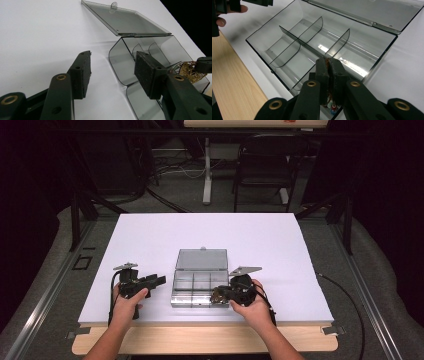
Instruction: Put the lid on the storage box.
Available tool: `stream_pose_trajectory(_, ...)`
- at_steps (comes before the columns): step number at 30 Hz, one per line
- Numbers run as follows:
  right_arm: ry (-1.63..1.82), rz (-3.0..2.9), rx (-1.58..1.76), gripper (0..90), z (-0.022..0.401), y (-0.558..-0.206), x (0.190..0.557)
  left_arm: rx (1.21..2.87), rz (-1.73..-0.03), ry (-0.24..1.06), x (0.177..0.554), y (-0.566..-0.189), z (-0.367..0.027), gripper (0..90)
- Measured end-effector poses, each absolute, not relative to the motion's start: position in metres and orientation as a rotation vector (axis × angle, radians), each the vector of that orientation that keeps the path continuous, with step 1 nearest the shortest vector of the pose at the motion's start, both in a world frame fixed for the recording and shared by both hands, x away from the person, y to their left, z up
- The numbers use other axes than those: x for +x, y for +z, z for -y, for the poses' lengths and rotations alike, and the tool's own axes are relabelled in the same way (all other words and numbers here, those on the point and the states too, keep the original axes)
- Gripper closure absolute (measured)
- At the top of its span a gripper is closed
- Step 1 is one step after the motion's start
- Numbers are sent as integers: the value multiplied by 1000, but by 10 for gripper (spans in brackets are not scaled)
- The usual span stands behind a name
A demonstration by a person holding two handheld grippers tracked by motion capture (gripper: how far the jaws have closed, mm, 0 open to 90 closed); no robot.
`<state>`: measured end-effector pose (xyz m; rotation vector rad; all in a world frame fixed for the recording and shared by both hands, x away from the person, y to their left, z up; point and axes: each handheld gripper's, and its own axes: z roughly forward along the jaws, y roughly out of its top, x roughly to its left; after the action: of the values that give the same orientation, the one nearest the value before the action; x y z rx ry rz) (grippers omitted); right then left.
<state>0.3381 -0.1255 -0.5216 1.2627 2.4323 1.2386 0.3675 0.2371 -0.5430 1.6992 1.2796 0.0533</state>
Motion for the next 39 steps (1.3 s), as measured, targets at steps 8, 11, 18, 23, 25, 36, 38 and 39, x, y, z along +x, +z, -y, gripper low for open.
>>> stream_pose_trajectory(8, 1219, -2445, 1278, 861, 126, -527, 338, 1701, -1280, 55, 368, -543, -237, 475)
stream_pose_trajectory(11, 1216, -2447, 1274, 861, 125, -529, 338, 1701, -1279, 55, 368, -543, -237, 474)
stream_pose_trajectory(18, 1227, -2443, 1287, 861, 126, -532, 338, 1700, -1281, 56, 368, -543, -238, 476)
stream_pose_trajectory(23, 1248, -2447, 1291, 861, 125, -531, 337, 1702, -1278, 55, 368, -543, -237, 476)
stream_pose_trajectory(25, 1251, -2445, 1290, 861, 124, -532, 337, 1702, -1278, 55, 368, -543, -237, 476)
stream_pose_trajectory(36, 1165, -2460, 1266, 858, 122, -534, 338, 1703, -1278, 56, 368, -544, -237, 475)
stream_pose_trajectory(38, 1163, -2461, 1269, 857, 123, -535, 338, 1702, -1278, 57, 368, -543, -238, 476)
stream_pose_trajectory(39, 1165, -2458, 1269, 857, 122, -535, 338, 1704, -1278, 56, 368, -544, -238, 476)
